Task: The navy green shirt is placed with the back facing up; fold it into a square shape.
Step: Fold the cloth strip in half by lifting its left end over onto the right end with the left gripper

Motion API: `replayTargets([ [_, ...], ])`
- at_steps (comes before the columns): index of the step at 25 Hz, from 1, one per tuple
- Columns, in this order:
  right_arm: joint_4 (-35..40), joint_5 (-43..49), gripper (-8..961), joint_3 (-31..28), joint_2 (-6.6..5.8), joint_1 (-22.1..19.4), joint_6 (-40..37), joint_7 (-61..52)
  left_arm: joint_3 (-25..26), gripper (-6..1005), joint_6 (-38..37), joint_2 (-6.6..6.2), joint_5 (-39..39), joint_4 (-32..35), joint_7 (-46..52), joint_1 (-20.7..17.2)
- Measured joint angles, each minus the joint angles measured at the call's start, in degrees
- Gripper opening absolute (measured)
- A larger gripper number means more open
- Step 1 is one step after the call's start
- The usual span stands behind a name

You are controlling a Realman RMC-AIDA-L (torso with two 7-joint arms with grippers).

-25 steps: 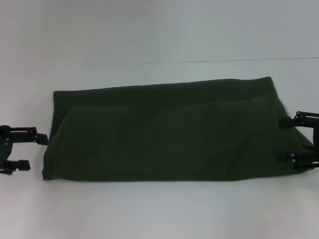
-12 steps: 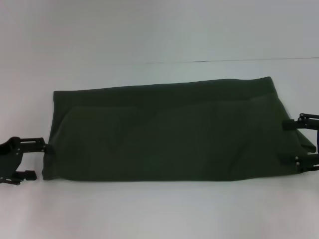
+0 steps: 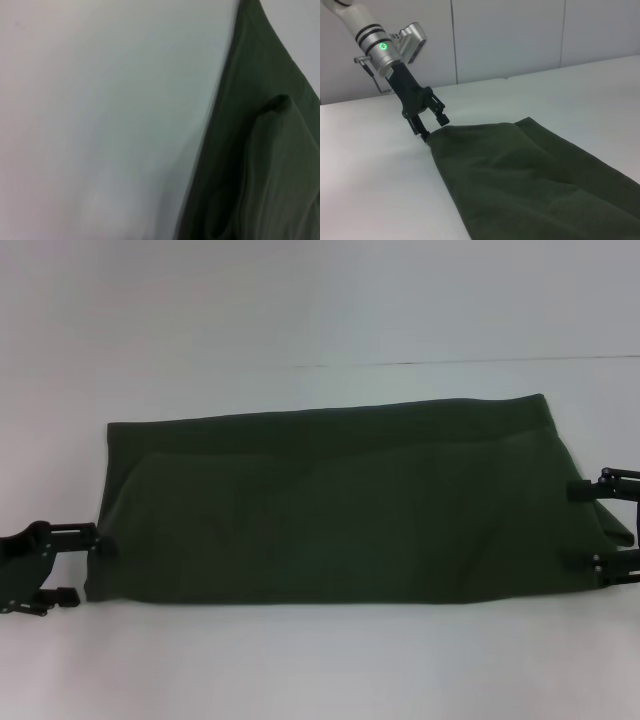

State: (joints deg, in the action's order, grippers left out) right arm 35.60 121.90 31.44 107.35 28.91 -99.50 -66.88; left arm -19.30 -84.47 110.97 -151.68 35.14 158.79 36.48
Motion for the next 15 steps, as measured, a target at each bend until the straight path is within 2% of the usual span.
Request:
replayTargets([
  [15,0.0,0.0,912,0.1,-0.01,0.4,0.0,0.0,-0.3,892,3.0,0.18,0.4,-3.9,0.1,1.3],
])
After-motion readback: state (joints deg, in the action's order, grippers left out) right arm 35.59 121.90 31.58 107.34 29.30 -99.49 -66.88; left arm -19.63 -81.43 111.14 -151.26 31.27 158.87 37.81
